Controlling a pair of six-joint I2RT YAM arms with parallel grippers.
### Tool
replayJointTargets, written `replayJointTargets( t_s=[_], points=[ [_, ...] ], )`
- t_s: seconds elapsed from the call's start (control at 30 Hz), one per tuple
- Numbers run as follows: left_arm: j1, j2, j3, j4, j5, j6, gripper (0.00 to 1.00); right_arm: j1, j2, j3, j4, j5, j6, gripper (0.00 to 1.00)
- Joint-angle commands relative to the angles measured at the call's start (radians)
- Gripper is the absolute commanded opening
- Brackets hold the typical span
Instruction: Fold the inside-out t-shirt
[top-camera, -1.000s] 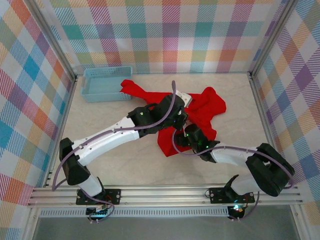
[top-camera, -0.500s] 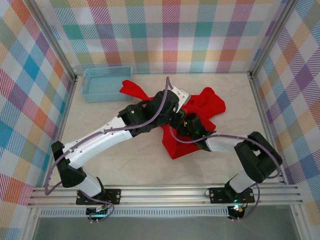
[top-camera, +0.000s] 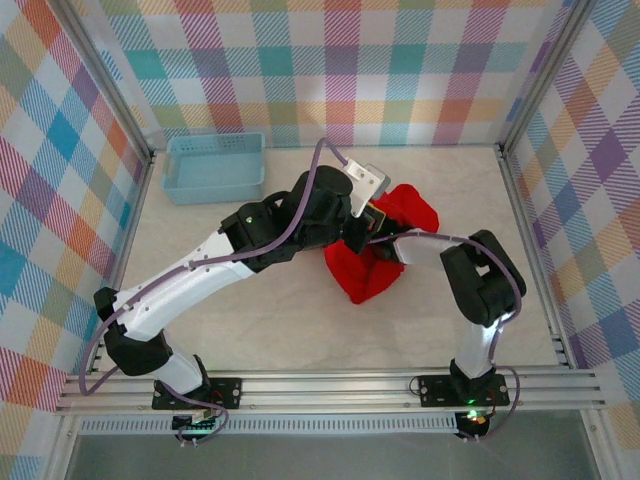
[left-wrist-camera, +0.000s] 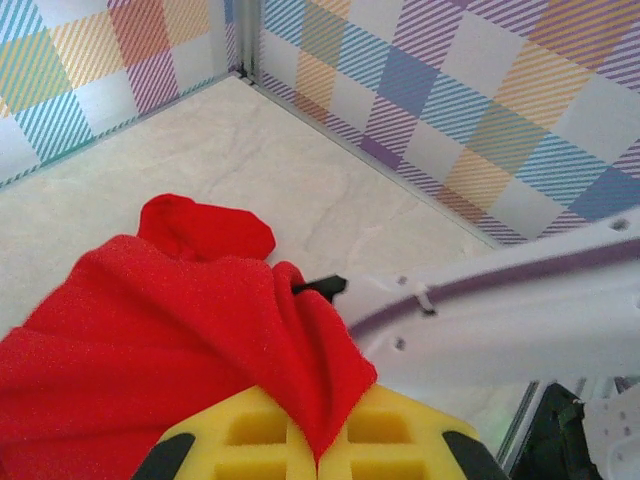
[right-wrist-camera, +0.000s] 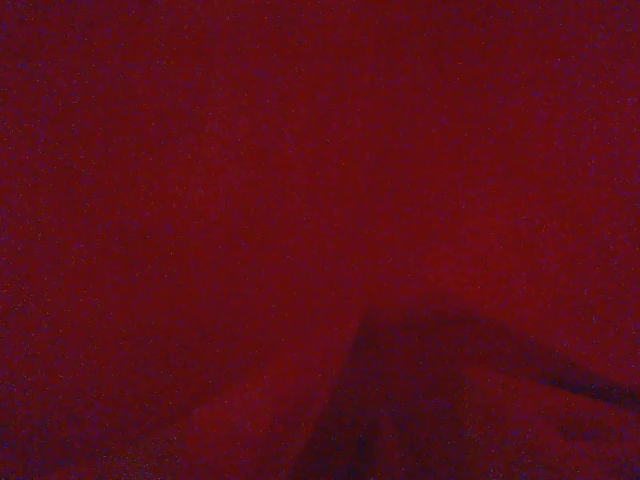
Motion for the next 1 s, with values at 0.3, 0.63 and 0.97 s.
replayJointTargets(
  t_s=[0.3, 0.63, 0.97],
  points=[
    [-0.024, -0.078, 0.039, 0.076, 0.057, -0.042, 0.00, -0.038, 0.248, 0.364, -0.514, -0.024, 0.189, 0.84],
    [-0.024, -0.108, -0.008, 0.112, -0.020, -0.059, 0.00, -0.053, 0.441, 0.648, -0.778, -0.060, 0.231, 0.80],
    [0.111, -0.115, -0.035, 0.049, -0.263, -0.133, 0.00, -0.051, 0.205, 0.308, -0.408, -0.144, 0.133, 0.03]
  ],
)
